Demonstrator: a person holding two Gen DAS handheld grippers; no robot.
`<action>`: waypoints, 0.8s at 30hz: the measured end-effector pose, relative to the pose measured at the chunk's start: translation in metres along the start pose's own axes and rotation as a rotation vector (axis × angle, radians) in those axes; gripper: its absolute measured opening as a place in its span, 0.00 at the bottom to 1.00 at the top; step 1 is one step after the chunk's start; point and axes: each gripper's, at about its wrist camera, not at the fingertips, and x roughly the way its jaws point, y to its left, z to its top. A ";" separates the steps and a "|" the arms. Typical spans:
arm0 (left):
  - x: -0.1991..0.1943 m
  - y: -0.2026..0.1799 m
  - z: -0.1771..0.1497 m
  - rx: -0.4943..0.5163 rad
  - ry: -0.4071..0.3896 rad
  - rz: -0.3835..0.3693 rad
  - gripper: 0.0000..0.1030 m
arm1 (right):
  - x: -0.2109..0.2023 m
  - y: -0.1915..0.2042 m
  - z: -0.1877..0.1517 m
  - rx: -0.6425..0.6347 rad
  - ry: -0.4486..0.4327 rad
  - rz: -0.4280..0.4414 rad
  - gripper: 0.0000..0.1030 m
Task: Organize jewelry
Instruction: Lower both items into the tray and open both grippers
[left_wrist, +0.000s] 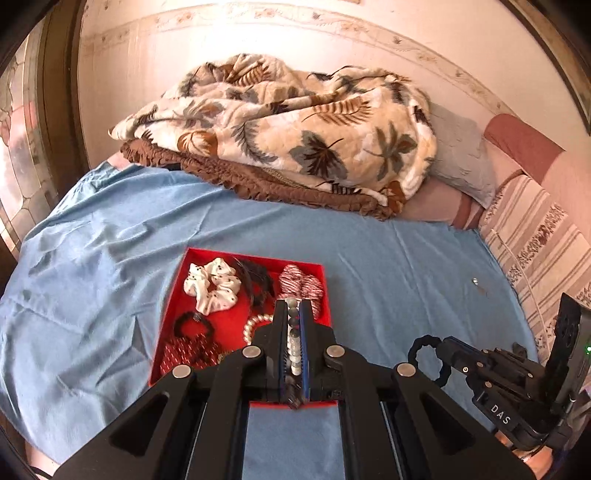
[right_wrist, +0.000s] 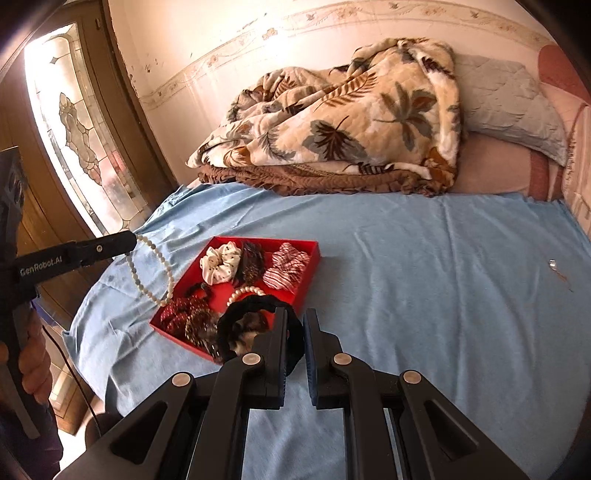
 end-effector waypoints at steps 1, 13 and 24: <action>0.009 0.005 0.003 -0.005 0.012 0.007 0.05 | 0.006 0.001 0.003 0.002 0.006 0.003 0.10; 0.126 0.051 0.004 -0.046 0.155 0.049 0.05 | 0.120 0.021 0.026 -0.027 0.134 0.027 0.10; 0.178 0.096 -0.006 -0.086 0.214 0.145 0.05 | 0.187 0.027 0.020 -0.086 0.214 -0.033 0.10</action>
